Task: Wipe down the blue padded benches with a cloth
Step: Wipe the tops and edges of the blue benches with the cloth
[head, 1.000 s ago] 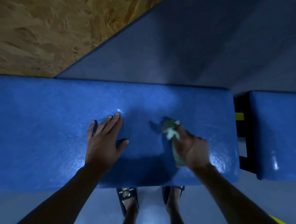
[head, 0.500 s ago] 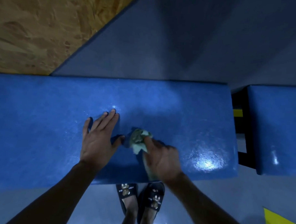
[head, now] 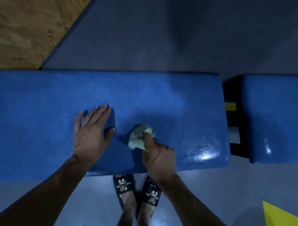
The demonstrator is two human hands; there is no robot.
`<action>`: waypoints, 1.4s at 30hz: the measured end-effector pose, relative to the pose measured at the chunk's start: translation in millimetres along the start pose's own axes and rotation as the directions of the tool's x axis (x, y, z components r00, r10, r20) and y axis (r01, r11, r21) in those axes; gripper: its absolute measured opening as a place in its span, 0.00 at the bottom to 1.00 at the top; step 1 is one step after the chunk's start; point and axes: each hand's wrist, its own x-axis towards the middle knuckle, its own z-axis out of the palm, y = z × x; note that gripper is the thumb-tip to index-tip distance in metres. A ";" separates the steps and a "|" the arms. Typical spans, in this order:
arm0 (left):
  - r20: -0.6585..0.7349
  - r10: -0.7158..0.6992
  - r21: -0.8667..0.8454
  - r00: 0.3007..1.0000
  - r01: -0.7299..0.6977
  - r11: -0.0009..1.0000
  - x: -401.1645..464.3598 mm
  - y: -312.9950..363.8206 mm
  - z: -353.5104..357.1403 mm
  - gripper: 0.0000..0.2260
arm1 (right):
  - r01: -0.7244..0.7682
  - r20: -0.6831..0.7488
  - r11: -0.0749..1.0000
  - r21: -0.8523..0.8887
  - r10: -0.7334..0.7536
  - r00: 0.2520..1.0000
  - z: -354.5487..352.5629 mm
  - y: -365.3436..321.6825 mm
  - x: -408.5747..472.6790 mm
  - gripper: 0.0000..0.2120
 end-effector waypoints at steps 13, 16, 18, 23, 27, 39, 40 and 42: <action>0.020 0.101 -0.116 0.995 -0.098 0.988 -41.4 67.7 9.7 0.24 | -0.512 -0.103 0.832 -0.215 0.501 0.859 -65.7 158.5 -8.5 0.15; 0.004 0.120 -0.102 0.993 -0.119 0.988 -43.6 73.3 11.9 0.24 | -0.402 -0.097 0.914 -0.054 0.396 0.913 -34.8 107.2 -27.8 0.16; 0.012 0.126 -0.084 0.992 -0.124 0.989 -45.7 75.2 13.5 0.24 | -0.182 -0.044 0.982 -0.045 0.180 0.983 -28.8 83.8 -40.5 0.14; 0.048 0.130 -0.061 0.990 -0.127 0.990 -56.9 80.9 14.9 0.25 | 0.146 0.075 0.979 -0.141 -0.136 0.988 -50.5 142.5 -45.3 0.16; 0.079 0.110 -0.060 0.991 -0.106 0.993 -66.7 84.4 15.3 0.25 | -0.204 -0.022 0.956 -0.211 0.204 0.979 -73.8 194.7 -48.3 0.14; 0.074 0.063 -0.041 0.995 -0.061 0.997 -98.9 72.5 8.9 0.24 | -0.152 -0.002 0.987 0.060 0.152 0.988 -23.9 69.5 -79.7 0.18; 0.072 0.058 -0.041 0.996 -0.055 0.998 -102.3 70.0 8.2 0.23 | -0.101 0.011 0.994 0.043 0.101 0.995 -26.7 77.1 -77.6 0.18; 0.071 0.042 -0.054 0.997 -0.038 0.998 -109.9 64.9 7.4 0.23 | -0.070 0.039 0.997 -0.019 0.070 0.997 -36.4 106.7 -78.6 0.18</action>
